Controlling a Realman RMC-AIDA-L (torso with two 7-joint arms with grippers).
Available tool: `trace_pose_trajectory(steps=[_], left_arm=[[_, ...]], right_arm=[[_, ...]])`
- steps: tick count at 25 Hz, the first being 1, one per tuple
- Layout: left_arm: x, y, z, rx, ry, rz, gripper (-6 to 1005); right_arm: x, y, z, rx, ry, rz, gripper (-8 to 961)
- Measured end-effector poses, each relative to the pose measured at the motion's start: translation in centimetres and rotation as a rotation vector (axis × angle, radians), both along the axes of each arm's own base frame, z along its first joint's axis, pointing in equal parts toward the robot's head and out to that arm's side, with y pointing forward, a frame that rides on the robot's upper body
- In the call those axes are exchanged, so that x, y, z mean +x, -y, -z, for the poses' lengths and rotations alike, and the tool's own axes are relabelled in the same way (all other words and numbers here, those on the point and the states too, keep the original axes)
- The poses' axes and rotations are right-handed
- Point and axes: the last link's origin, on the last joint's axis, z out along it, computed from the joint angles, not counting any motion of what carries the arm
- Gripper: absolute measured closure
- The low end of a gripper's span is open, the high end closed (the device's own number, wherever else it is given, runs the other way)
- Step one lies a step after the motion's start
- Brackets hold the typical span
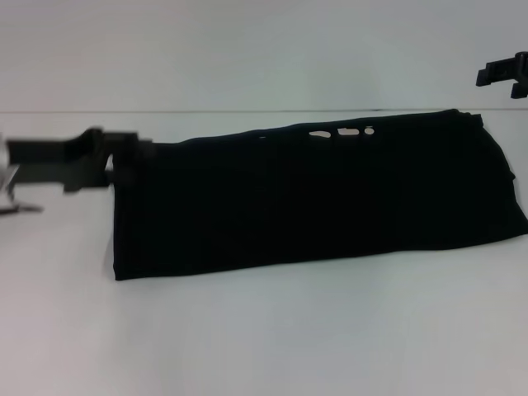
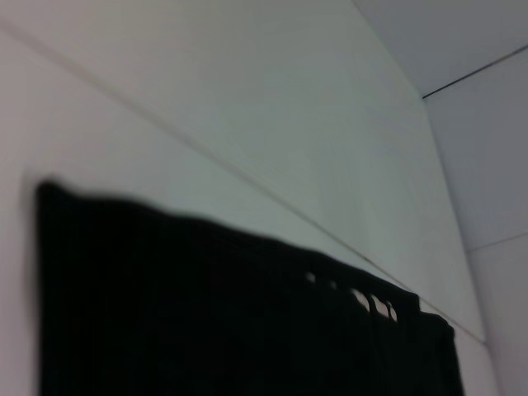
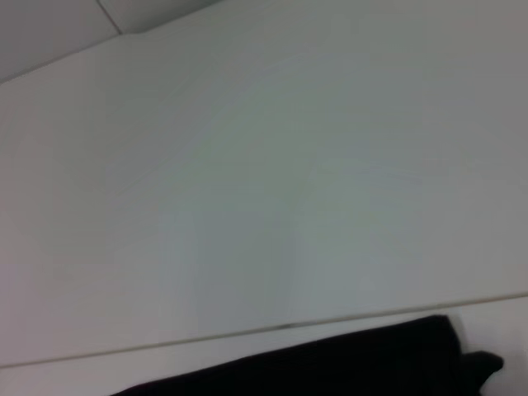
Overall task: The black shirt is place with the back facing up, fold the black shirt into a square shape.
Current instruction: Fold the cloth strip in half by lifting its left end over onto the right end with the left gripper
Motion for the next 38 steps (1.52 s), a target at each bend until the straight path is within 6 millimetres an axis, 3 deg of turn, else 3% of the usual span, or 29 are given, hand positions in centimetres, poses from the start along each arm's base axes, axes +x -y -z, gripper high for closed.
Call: trace_pose_trajectory(steps=[3,8,13,28,38], left_arm=[[-2.6,3.7,0.2,-0.021,0.167,-0.103,450],[-5.0,6.6,1.1,-0.033,0.226,-0.216,284],[-6.9,8.4,1.5,-0.006,0.262,-0.298,122],[-7.8,10.0,4.5,-0.046,0.331,-0.417,127],[-7.8,9.5,5.7,-0.038,0.337,-0.455,126]], right_arm=[[-0.3,0.2,-0.2,-0.011,-0.021,0.002,360],[-0.5,0.2,-0.3,-0.013,-0.038,0.013,192],[-0.5,0.2,-0.2,-0.015,-0.037,0.012,195],[0.0,0.4,-0.2,-0.014,-0.027,0.016,196],[0.0,0.3,-0.1,-0.010,-0.027,0.015,196]])
